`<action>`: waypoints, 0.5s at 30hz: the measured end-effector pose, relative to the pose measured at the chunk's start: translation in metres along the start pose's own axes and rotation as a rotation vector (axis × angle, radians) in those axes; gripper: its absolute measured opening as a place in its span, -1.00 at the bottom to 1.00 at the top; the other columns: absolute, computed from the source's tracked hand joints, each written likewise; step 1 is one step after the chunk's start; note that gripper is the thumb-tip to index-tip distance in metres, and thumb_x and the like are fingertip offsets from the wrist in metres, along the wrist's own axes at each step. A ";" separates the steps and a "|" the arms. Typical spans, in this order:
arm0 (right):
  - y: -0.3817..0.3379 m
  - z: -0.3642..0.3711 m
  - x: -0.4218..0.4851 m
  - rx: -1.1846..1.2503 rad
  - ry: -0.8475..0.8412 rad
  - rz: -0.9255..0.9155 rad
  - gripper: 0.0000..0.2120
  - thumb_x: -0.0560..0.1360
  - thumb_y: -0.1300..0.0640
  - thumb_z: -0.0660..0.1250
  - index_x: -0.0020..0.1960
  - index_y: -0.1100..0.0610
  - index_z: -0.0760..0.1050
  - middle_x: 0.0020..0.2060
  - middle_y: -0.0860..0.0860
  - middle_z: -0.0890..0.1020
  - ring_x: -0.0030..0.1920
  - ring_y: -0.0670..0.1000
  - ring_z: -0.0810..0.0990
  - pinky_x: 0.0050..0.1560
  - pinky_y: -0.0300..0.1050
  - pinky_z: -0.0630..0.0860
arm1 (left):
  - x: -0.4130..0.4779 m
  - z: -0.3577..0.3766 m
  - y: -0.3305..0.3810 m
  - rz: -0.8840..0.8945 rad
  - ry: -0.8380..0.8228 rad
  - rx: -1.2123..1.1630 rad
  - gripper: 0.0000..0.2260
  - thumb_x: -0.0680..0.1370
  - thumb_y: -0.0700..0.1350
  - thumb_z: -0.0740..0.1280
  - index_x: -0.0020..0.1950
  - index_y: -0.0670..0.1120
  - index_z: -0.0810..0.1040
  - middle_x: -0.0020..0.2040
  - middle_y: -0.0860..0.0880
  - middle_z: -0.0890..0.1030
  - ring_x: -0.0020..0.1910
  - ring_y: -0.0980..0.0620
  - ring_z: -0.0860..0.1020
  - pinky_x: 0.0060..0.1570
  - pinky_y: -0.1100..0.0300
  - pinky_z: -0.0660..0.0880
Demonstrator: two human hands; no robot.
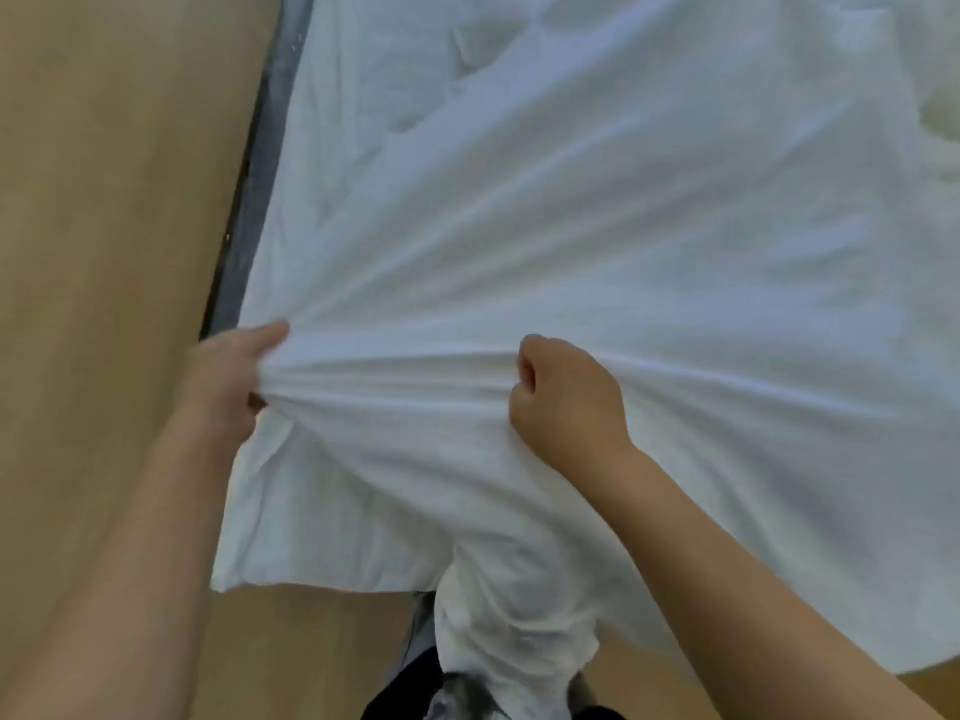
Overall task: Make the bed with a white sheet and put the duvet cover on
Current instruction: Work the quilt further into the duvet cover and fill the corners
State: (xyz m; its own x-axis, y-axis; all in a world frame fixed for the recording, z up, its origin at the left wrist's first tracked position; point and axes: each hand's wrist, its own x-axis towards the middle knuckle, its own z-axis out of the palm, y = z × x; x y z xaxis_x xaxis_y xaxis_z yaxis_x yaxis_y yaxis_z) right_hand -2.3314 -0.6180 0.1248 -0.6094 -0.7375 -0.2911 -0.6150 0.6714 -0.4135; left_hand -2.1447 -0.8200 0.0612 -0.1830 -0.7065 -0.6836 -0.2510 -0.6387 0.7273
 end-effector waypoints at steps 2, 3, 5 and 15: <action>-0.019 0.021 0.006 -0.125 -0.144 -0.049 -0.85 0.43 0.28 0.14 -0.26 0.11 0.22 -0.31 -0.04 0.35 -0.26 0.00 0.30 -0.37 -0.14 0.16 | 0.013 0.001 -0.038 -0.009 0.182 0.316 -0.77 0.50 -0.11 0.39 -0.29 -0.15 0.43 -0.23 -0.20 0.47 -0.21 -0.08 0.44 -0.35 0.11 0.33; -0.023 0.033 0.007 -0.201 -0.210 -0.062 -0.91 0.47 0.25 0.14 -0.18 0.12 0.26 -0.24 -0.02 0.36 -0.18 0.03 0.33 -0.29 -0.14 0.21 | 0.019 0.012 -0.057 0.010 0.194 0.431 -0.73 0.51 -0.08 0.38 -0.30 -0.18 0.41 -0.27 -0.21 0.43 -0.22 -0.10 0.43 -0.34 0.09 0.30; -0.021 0.051 0.006 -0.298 -0.273 -0.067 -0.98 0.50 0.19 0.14 -0.08 0.12 0.29 -0.16 0.02 0.37 -0.09 0.08 0.37 -0.19 -0.11 0.23 | 0.030 0.037 -0.078 0.005 0.212 0.564 -0.71 0.52 -0.01 0.33 -0.08 -0.26 0.52 -0.09 -0.25 0.54 -0.06 -0.19 0.53 -0.14 0.05 0.40; -0.010 0.053 0.002 -0.164 -0.260 -0.039 -0.84 0.50 0.03 0.17 0.00 0.11 0.32 -0.02 0.03 0.45 -0.02 0.06 0.39 -0.07 -0.08 0.35 | 0.056 0.059 -0.035 -0.094 0.021 0.276 -0.75 0.49 -0.18 0.29 0.13 -0.25 0.50 -0.09 -0.20 0.55 -0.22 -0.13 0.53 -0.32 0.18 0.46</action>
State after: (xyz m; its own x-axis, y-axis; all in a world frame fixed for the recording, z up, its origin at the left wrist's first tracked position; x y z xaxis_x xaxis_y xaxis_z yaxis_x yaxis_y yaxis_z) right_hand -2.2998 -0.6305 0.0828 -0.4480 -0.7428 -0.4976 -0.7209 0.6293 -0.2903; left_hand -2.2022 -0.8190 -0.0064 -0.1279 -0.6557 -0.7441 -0.5158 -0.5968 0.6146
